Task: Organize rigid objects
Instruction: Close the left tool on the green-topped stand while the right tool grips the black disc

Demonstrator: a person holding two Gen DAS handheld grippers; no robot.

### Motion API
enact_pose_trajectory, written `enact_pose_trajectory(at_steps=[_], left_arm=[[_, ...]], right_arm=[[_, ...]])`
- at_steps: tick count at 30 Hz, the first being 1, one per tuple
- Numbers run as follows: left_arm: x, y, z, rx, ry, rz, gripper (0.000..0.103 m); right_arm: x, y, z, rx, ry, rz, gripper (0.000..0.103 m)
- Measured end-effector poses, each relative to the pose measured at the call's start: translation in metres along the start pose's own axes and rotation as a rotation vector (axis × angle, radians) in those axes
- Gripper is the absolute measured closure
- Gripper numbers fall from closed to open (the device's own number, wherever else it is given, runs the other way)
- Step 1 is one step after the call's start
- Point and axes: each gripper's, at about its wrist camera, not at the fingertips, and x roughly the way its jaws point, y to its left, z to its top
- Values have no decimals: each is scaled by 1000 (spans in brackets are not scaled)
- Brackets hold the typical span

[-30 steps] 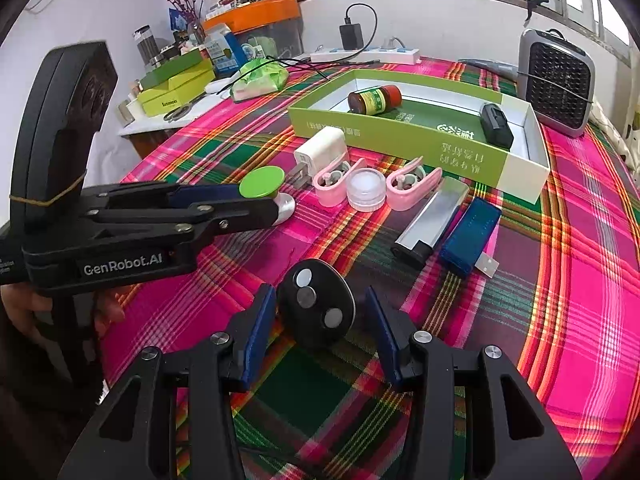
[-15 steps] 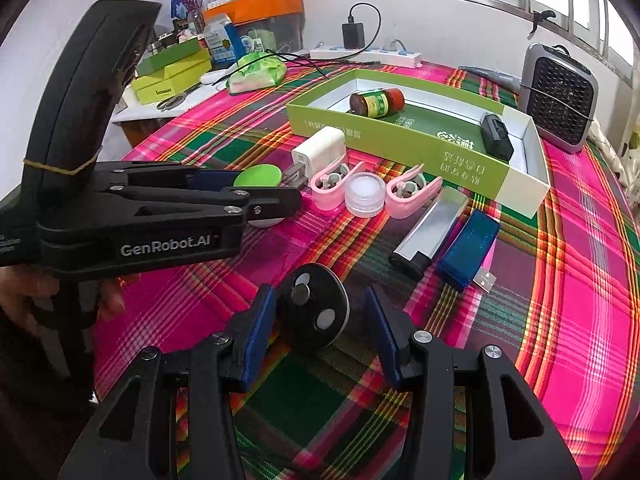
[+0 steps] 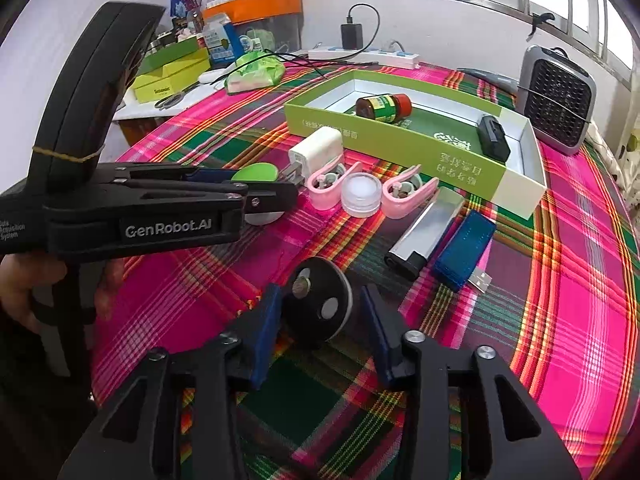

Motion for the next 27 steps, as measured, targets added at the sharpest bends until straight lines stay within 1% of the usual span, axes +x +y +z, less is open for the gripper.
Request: enact_pose_trajectory(at_steps=[2,20,27], left_arm=[[-1,-1,0,3,-5,1,71],[-1,-2,-1,7,-4,5,71],[-3,-3,-2,13,-6,3,71]], right_arm=[[-1,-3,0,11,-2,2,69],[-1,-3,0,15,-4,0,70],[-4,-5,-1,24,-16,-14,73]])
